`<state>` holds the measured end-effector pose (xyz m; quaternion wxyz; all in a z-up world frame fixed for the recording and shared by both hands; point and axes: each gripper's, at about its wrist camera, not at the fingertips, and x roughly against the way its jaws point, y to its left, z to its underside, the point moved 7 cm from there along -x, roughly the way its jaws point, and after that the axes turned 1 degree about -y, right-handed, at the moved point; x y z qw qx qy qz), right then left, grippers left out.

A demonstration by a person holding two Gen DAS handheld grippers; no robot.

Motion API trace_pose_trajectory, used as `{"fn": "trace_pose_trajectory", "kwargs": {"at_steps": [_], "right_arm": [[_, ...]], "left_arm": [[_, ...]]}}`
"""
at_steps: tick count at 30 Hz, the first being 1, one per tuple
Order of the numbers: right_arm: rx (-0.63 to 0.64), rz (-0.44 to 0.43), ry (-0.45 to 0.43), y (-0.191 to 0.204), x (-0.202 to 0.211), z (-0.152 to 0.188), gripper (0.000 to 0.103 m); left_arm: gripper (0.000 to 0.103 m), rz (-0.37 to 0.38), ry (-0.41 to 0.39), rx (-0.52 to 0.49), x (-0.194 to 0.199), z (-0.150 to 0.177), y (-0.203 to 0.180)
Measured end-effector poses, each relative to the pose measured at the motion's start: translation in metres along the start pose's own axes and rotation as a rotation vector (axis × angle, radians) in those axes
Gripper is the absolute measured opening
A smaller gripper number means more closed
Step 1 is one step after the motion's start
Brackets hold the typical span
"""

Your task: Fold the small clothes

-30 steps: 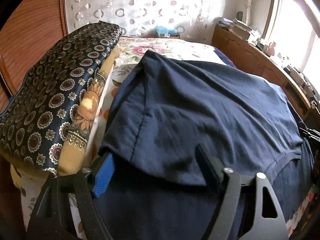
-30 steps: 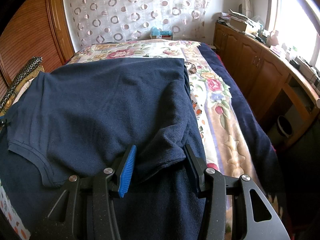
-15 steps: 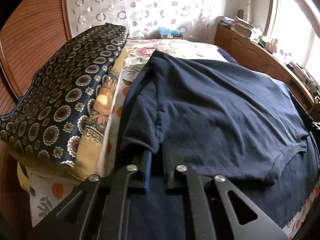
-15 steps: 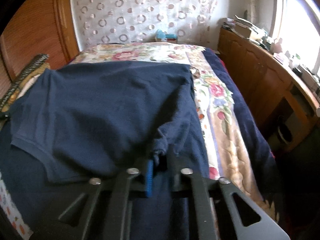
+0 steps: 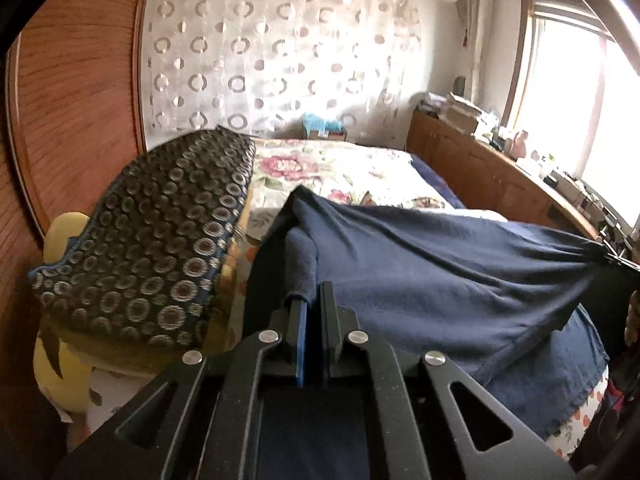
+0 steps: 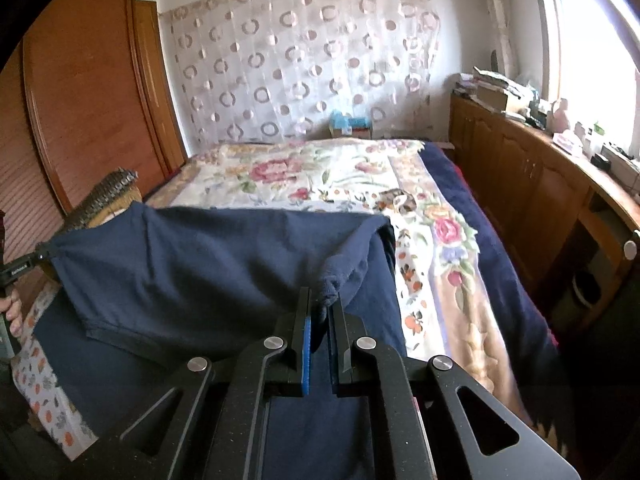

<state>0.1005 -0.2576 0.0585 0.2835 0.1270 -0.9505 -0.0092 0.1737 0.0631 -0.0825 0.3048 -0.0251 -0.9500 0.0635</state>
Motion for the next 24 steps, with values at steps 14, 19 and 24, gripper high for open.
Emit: {"fn": "trace_pose_trajectory", "kwargs": {"at_steps": [14,19,24], "right_arm": [[0.03,-0.013,-0.036,0.014,0.04,0.022,0.006],[0.049,-0.026,-0.032,0.022,0.055,0.033,0.006],[0.045,-0.037,-0.004,0.024,0.063,0.052,0.006]], "left_arm": [[0.006,-0.005,-0.042,0.013,0.043,0.015,0.012],[0.006,-0.012,-0.043,0.007,0.057,0.027,0.011],[0.006,-0.021,-0.004,0.008,0.061,0.05,0.016]]}}
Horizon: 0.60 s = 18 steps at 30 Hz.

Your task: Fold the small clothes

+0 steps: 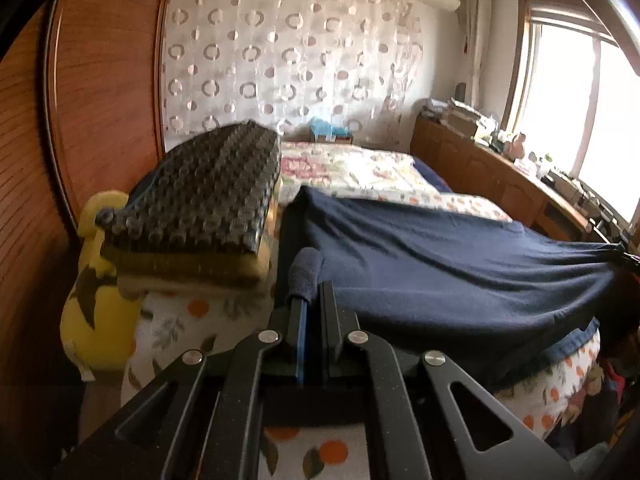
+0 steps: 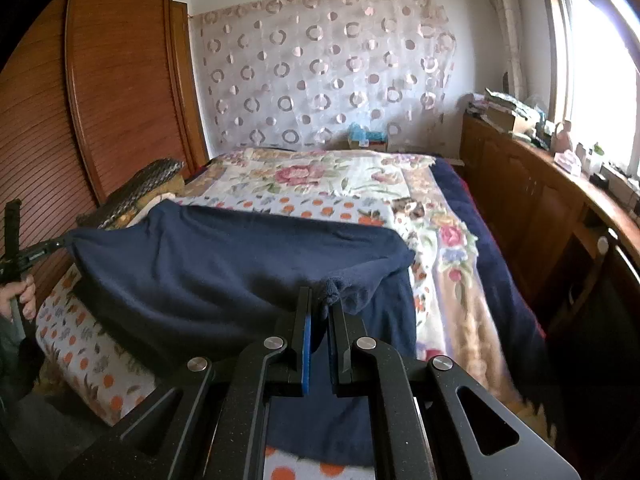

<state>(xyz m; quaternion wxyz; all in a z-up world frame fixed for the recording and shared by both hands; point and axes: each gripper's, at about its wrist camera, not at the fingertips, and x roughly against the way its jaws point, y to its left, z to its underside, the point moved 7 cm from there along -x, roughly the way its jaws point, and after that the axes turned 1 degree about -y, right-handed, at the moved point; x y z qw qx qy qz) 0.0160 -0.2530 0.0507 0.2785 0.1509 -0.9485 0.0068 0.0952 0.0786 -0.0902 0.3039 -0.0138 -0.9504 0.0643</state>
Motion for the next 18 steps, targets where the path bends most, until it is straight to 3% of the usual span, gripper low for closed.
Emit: {"fn": "trace_pose_trajectory", "kwargs": {"at_steps": [5,10,14,18], "right_arm": [[-0.012,0.003,0.04,-0.001,-0.005,0.013,0.006],[-0.021,0.039,0.063,-0.006,-0.015,0.014,0.007],[0.024,0.086,0.047,0.005,-0.007,0.005,0.011],[0.05,0.112,0.025,0.015,0.0,0.003,0.011]], "left_arm": [[0.006,-0.006,0.069,-0.004,-0.008,0.027,0.005],[0.011,-0.02,0.075,-0.026,-0.004,0.035,0.003],[0.032,-0.053,0.061,-0.04,0.003,0.034,0.005],[0.042,-0.062,0.045,-0.045,0.012,0.034,0.008]]}}
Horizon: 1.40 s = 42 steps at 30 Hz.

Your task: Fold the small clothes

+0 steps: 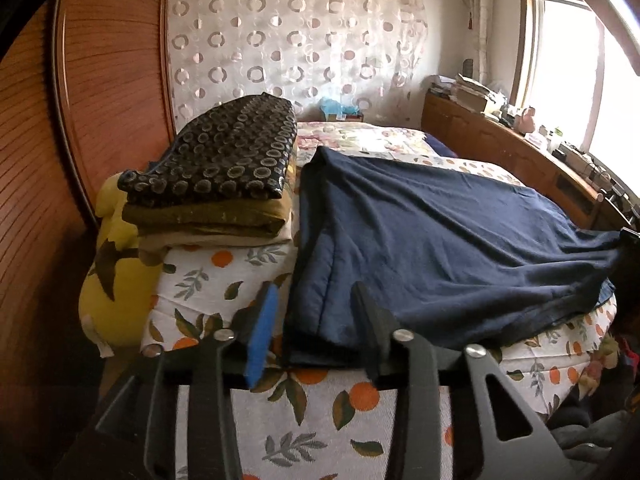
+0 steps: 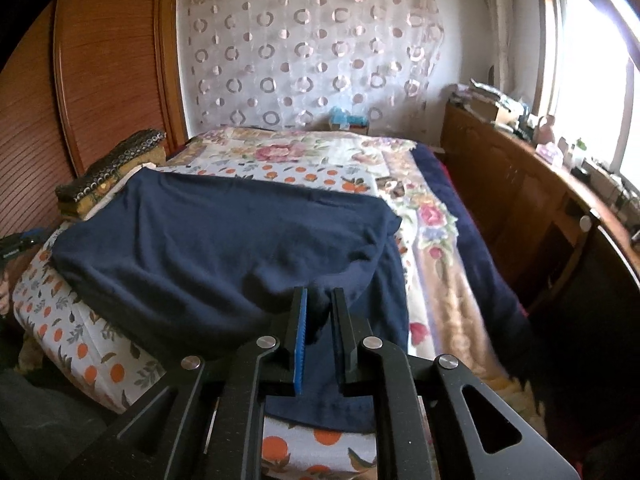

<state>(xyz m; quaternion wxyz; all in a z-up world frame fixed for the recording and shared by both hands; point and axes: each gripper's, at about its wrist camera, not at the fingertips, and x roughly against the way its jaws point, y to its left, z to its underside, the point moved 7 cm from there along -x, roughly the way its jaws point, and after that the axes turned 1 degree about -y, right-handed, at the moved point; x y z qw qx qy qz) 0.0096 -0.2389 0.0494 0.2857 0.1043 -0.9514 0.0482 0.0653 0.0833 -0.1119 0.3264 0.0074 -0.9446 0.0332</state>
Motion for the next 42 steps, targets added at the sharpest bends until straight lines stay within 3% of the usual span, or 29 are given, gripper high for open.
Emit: {"fn": "trace_pose_trajectory", "kwargs": {"at_steps": [3,5,6,7,8,9,17,23,34,39,42], "right_arm": [[0.01,0.005,-0.006,0.006,-0.002,-0.002,0.014],[0.014,0.008,-0.006,0.01,-0.004,0.002,0.021],[0.014,0.002,-0.006,0.011,-0.005,0.003,0.024],[0.016,-0.006,-0.004,0.013,-0.008,0.005,0.032],[0.017,-0.011,-0.004,0.01,-0.013,0.007,0.041],[0.015,-0.019,-0.002,0.011,-0.016,0.008,0.044],[0.022,-0.102,0.041,0.04,-0.053,0.018,0.045],[0.096,-0.107,0.117,0.065,-0.086,0.033,0.044],[0.078,-0.123,0.117,0.059,-0.1,0.044,0.048],[0.071,-0.12,0.087,0.065,-0.103,0.049,0.052],[0.064,-0.117,0.064,0.065,-0.103,0.052,0.054]], "left_arm": [[0.043,-0.004,-0.009,-0.002,0.003,-0.001,0.001],[0.046,0.003,-0.005,-0.001,0.001,-0.001,0.002],[0.055,0.001,-0.003,-0.001,0.0,-0.001,0.003],[0.061,0.003,-0.004,0.0,0.0,-0.001,0.003],[0.074,0.011,-0.004,0.005,-0.001,0.0,0.004],[0.078,0.015,-0.003,0.008,-0.002,0.001,0.004],[0.079,-0.02,0.034,0.014,-0.015,0.008,0.01],[0.079,-0.047,0.066,0.045,-0.027,0.014,0.025],[0.079,0.007,0.113,0.046,-0.048,0.012,0.018],[0.057,0.034,0.139,0.008,-0.051,0.013,0.007],[0.053,0.039,0.168,-0.003,-0.055,0.016,0.005]]}}
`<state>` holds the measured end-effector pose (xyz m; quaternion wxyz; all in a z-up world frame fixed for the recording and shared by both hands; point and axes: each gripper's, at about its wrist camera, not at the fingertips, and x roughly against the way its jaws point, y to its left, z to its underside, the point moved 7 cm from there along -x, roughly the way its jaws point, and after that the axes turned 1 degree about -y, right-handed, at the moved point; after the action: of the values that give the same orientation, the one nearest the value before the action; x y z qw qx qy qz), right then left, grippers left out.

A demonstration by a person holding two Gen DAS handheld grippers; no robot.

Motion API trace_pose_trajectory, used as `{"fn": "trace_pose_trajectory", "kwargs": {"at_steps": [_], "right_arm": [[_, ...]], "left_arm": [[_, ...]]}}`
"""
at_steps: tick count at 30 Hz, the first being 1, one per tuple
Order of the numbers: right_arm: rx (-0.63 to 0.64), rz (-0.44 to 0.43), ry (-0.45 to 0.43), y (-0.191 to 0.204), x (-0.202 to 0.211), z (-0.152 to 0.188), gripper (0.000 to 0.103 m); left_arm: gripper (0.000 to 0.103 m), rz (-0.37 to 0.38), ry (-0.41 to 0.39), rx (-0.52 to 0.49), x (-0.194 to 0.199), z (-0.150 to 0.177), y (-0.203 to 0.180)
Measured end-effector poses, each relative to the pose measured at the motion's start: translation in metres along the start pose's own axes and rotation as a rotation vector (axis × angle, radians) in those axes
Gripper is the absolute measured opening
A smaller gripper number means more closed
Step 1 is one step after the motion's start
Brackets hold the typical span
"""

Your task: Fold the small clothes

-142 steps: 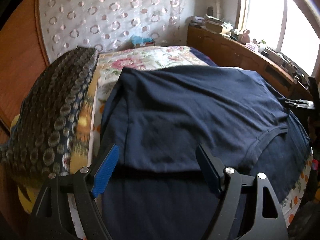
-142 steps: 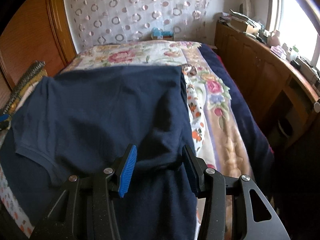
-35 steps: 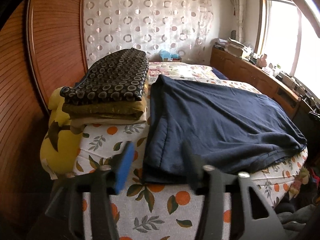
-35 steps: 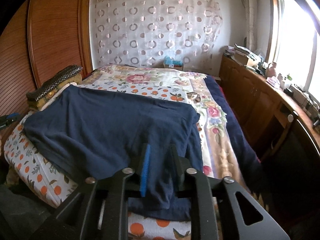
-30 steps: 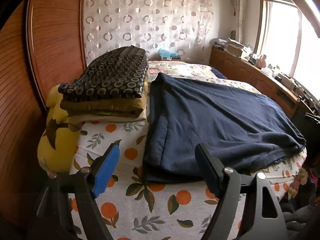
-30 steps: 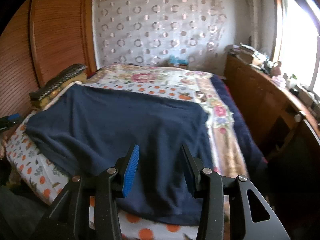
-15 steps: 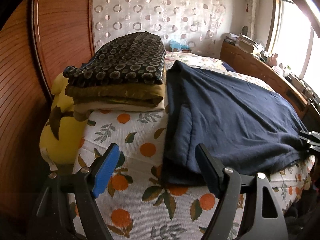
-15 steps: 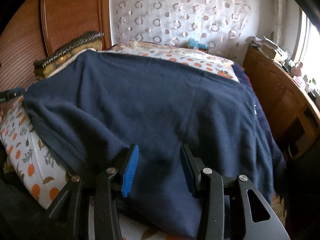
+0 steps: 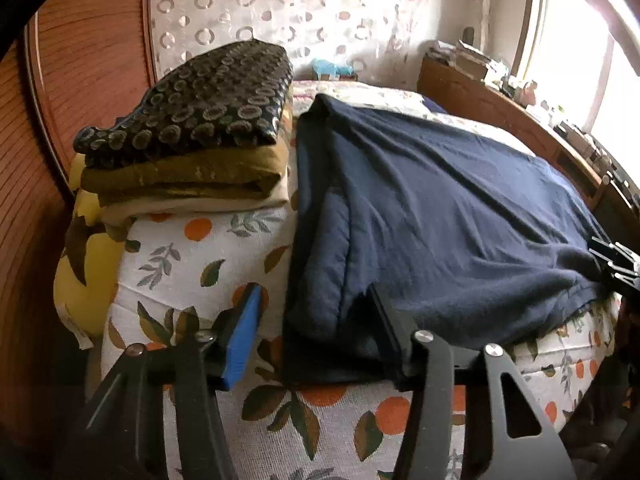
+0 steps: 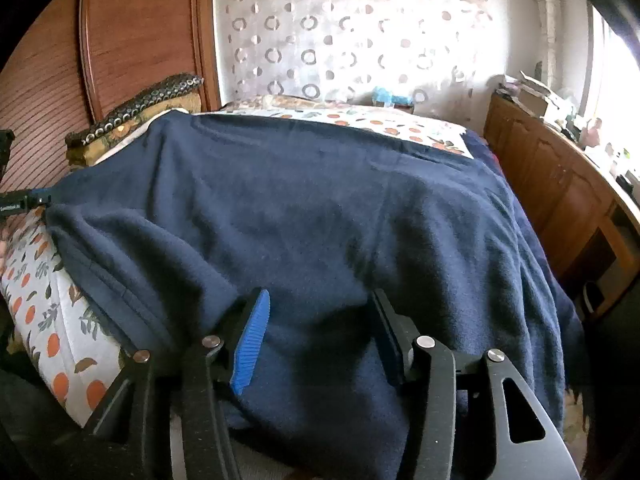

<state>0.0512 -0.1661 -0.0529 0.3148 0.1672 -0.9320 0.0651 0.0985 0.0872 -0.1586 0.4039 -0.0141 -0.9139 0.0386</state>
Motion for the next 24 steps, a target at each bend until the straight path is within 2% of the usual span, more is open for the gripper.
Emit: {"fn": "trace_pose_trajectory", "kwargs": {"at_steps": [7,10,11,13,14,15,18,24], "right_arm": [[-0.001,-0.003,-0.009,0.001,0.002,0.008,0.054],[-0.002,-0.006,-0.011,0.0,0.003,0.009,0.054],[-0.002,-0.008,-0.01,-0.002,0.004,0.007,0.054],[-0.002,-0.007,-0.01,-0.002,0.004,0.007,0.054],[-0.002,-0.008,-0.01,-0.003,0.004,0.007,0.054],[-0.002,-0.008,-0.01,-0.002,0.004,0.008,0.054],[-0.002,-0.009,-0.008,-0.002,0.004,0.008,0.054],[-0.001,-0.013,0.021,-0.008,0.006,0.006,0.054]], "left_arm": [[0.052,-0.013,0.015,-0.027,-0.002,0.003,-0.006],[0.041,0.0,0.015,-0.043,-0.001,0.005,-0.01],[0.033,0.011,0.015,-0.056,0.0,0.006,-0.013],[0.024,0.022,0.017,-0.069,0.001,0.007,-0.016],[0.013,0.039,0.02,-0.07,0.002,0.007,-0.018],[0.011,0.048,0.019,-0.066,0.002,0.006,-0.019],[0.009,0.071,-0.018,-0.071,0.011,0.0,-0.029],[0.008,0.168,-0.167,-0.086,0.052,-0.04,-0.069]]}}
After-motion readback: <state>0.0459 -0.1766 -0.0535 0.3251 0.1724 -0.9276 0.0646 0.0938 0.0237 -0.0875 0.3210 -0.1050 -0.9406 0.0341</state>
